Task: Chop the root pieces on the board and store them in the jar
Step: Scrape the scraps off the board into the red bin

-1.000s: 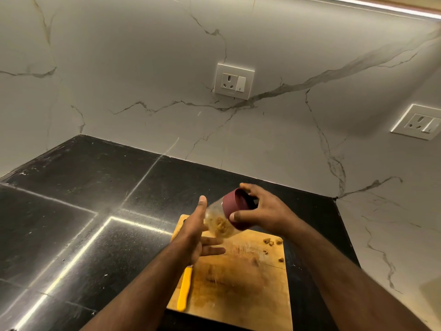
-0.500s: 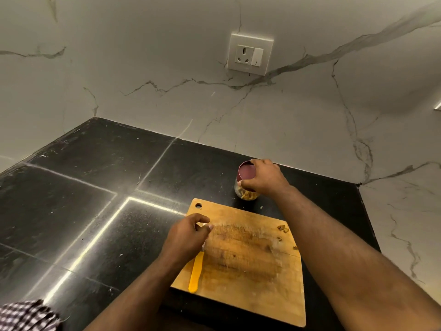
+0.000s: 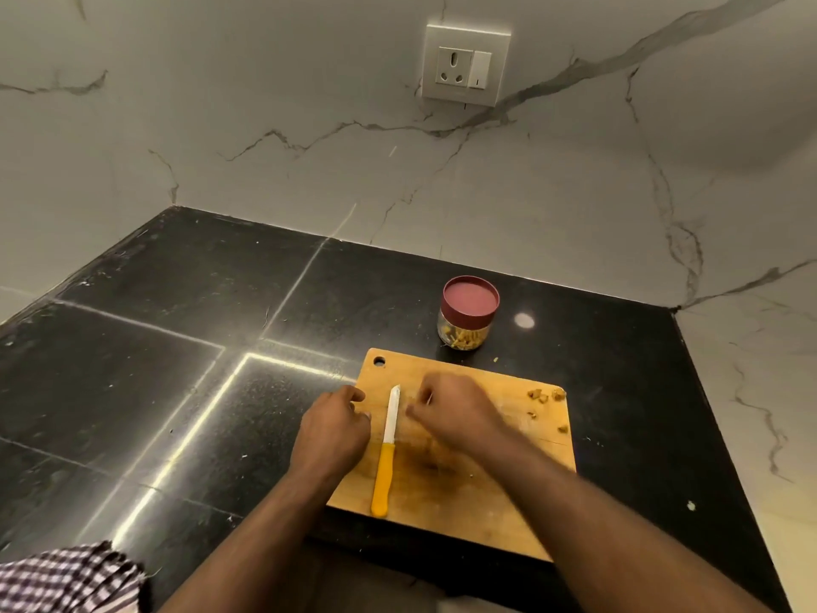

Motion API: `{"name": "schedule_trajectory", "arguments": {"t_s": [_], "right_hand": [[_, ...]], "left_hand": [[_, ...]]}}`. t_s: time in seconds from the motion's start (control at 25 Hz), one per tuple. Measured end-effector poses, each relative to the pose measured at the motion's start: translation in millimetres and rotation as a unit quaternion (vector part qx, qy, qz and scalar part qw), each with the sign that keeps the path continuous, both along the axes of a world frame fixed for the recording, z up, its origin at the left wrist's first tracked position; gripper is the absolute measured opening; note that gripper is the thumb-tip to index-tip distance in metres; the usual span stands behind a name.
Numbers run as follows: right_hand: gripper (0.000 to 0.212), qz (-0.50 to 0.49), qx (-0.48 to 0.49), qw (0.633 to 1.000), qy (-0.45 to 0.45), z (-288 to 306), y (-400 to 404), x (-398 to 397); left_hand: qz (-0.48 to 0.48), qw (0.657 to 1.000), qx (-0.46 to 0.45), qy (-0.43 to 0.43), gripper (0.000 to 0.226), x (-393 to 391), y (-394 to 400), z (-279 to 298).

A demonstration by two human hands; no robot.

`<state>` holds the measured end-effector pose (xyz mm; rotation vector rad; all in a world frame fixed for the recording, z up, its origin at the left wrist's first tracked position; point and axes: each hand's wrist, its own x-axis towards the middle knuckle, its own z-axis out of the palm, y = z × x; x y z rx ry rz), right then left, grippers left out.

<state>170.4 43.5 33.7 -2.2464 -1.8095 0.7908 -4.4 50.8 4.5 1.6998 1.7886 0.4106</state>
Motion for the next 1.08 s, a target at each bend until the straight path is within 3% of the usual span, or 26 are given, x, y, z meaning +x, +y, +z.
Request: {"name": "schedule_trajectory", "arguments": {"t_s": [0.08,0.16,0.4,0.48,0.56,0.6,0.68,0.76,0.8,0.84,0.92,1.0,1.08], "right_hand": [[0.037,0.021,-0.059,0.998,-0.011,-15.7,-24.0,-23.8],[0.042,0.011,-0.037,0.999,-0.037,-22.5,-34.9,-32.1],[0.034,-0.063,-0.003,0.996,-0.057,-20.1,-52.7,-21.0],[0.024,-0.104,-0.004,0.994,-0.025,-19.9,-57.7,-9.2],[0.014,-0.158,0.023,0.985,0.062,-18.5,-61.5,2.3],[0.01,-0.19,0.043,0.972,0.129,-16.7,-63.7,5.8],[0.007,-0.246,0.081,0.925,0.279,-10.0,-68.9,5.6],[0.005,-0.242,0.074,0.894,0.369,-2.9,-72.1,-0.2],[0.007,-0.218,0.063,0.894,0.387,-1.4,-73.7,-2.8],[0.008,-0.192,0.058,0.901,0.385,0.3,-75.4,-3.5],[0.009,-0.18,0.074,0.932,0.306,0.4,-78.1,8.5],[0.013,-0.225,0.112,0.955,0.158,-5.7,-81.7,35.6],[0.021,-0.29,0.12,0.949,0.021,-16.8,-90.2,67.4]], "left_hand": [[-0.005,1.0,-0.009,0.02,0.042,1.0,2.0,-2.7],[-0.009,0.999,-0.021,0.028,0.047,1.2,3.4,-4.2],[-0.037,0.997,-0.038,0.051,0.055,2.9,1.3,-1.8],[-0.052,0.995,-0.007,0.079,0.054,7.0,-4.1,3.2],[-0.079,0.992,0.056,0.078,0.045,15.4,-9.6,10.1],[-0.093,0.994,0.041,0.033,0.041,21.5,-12.9,16.1],[-0.096,0.978,-0.126,-0.135,0.042,34.2,-20.7,27.6],[-0.064,0.898,-0.31,-0.306,0.042,39.3,-30.3,34.5],[-0.048,0.876,-0.333,-0.346,0.038,38.5,-32.4,34.7],[-0.027,0.877,-0.318,-0.36,0.034,35.7,-30.9,30.7],[0.006,0.913,-0.241,-0.329,0.028,26.3,-24.1,20.8],[0.011,0.96,-0.145,-0.24,0.028,13.2,-11.9,12.6],[-0.005,0.988,-0.059,-0.141,0.026,0.2,-3.2,7.5]]}}
